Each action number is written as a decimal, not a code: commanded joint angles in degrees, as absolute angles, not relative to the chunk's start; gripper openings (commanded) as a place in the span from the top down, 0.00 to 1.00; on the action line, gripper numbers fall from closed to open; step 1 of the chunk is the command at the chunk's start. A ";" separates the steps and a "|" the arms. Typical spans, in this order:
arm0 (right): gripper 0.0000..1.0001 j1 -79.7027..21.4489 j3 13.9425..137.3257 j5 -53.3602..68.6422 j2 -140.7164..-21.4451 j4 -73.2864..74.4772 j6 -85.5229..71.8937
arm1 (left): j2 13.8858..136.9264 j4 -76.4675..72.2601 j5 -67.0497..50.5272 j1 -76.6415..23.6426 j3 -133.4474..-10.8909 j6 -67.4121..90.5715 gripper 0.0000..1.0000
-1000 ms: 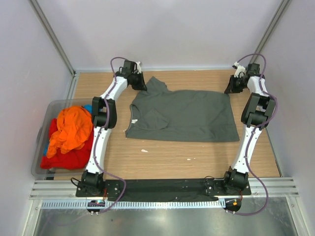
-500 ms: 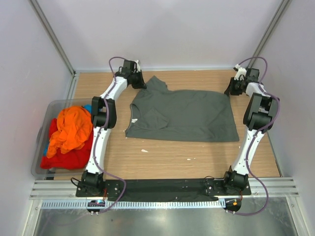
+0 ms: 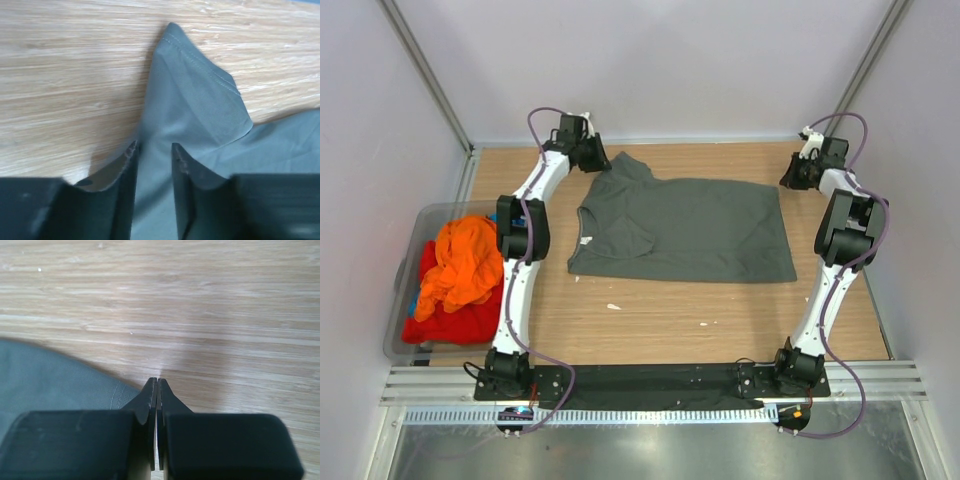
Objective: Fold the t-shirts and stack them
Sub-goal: Fold the tshirt
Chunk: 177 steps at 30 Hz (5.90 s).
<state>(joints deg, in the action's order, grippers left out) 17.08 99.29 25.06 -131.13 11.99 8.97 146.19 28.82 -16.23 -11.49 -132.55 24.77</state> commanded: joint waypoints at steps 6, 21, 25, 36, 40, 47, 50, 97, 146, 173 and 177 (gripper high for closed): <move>0.84 16.44 107.48 18.37 -129.55 17.12 1.94 | 138.35 30.93 -13.02 -11.25 -129.56 22.16 0.48; 0.57 -2.43 94.68 11.68 -112.25 20.58 -6.95 | 118.40 46.48 -3.96 -12.74 -111.11 22.67 0.51; 0.55 -12.01 91.41 19.32 -112.14 13.72 -6.94 | 117.24 46.50 -2.64 -12.74 -106.62 23.02 0.52; 0.58 -24.25 105.29 26.36 -126.47 20.83 4.30 | 129.27 51.23 -1.42 -12.66 -113.64 25.05 0.62; 0.57 -26.01 106.70 27.94 -128.84 21.53 7.38 | 131.13 52.12 -0.35 -12.31 -114.52 25.66 0.62; 0.59 -28.74 109.25 29.45 -131.75 21.54 9.67 | 132.36 52.29 1.06 -11.34 -114.87 27.07 0.62; 0.58 -29.88 109.25 28.57 -132.18 20.74 10.37 | 132.97 52.56 0.88 -11.25 -115.14 27.25 0.62; 0.99 -39.11 98.26 10.46 -124.81 2.11 25.13 | 135.70 54.58 0.79 -11.16 -116.10 28.48 0.62; 0.51 11.51 115.22 26.46 -129.28 39.37 4.65 | 149.59 33.66 -22.67 -9.67 -135.97 24.26 0.39; 0.60 15.56 122.34 26.01 -139.22 39.55 14.85 | 147.84 32.09 -18.90 -9.67 -135.00 21.09 0.41; 0.56 15.56 122.26 26.55 -139.48 39.64 15.91 | 146.25 31.11 -17.41 -9.67 -134.74 20.57 0.41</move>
<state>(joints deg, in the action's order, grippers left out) 15.40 120.57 26.48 -140.09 41.21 14.28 150.10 32.34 -20.21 -9.80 -135.55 22.00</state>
